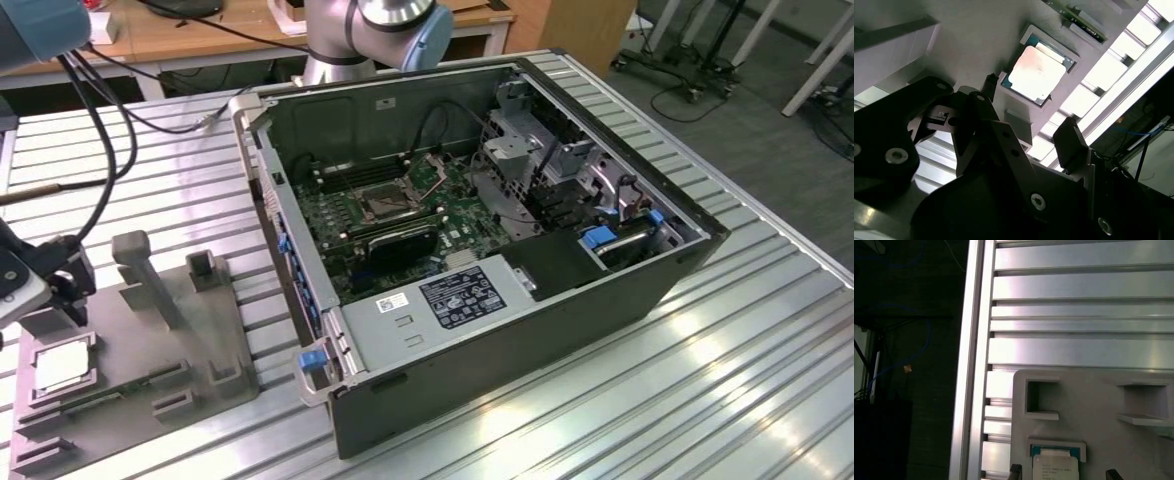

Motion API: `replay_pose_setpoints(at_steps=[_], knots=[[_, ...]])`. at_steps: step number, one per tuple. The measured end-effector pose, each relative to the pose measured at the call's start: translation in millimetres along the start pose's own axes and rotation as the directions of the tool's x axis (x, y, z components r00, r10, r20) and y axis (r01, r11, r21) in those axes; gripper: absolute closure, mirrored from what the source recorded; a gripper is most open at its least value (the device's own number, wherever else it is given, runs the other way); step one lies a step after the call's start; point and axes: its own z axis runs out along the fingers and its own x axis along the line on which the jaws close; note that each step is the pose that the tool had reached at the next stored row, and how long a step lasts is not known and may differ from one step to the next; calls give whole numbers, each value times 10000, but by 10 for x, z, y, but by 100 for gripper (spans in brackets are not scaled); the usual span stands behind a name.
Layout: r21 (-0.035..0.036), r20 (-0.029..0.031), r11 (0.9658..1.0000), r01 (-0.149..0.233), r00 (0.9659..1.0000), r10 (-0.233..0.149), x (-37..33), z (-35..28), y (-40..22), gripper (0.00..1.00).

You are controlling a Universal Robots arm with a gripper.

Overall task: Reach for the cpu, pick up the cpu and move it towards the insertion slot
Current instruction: 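Pick up the cpu and move it towards the insertion slot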

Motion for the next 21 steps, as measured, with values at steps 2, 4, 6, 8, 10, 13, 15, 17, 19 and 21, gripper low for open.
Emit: replay_pose_setpoints(at_steps=[2,4,6,8,10,13,15,17,19,21], knots=[[-1,1,10000,0,10000,0,0,11,0,28],[-1,1,10000,0,10000,0,1,23,-1,28],[-1,0,10000,0,10000,0,0,33,-1,28],[1,-1,10000,0,10000,0,1,36,-2,28],[-1,1,10000,0,10000,0,1,40,-1,28],[-1,2,10000,0,10000,0,1,45,-2,28],[-1,2,10000,0,10000,0,1,50,-2,28],[-2,1,10000,0,10000,0,1,57,-2,28],[-1,1,10000,0,10000,0,1,64,-3,28],[-1,1,10000,0,10000,0,1,73,-3,28]])
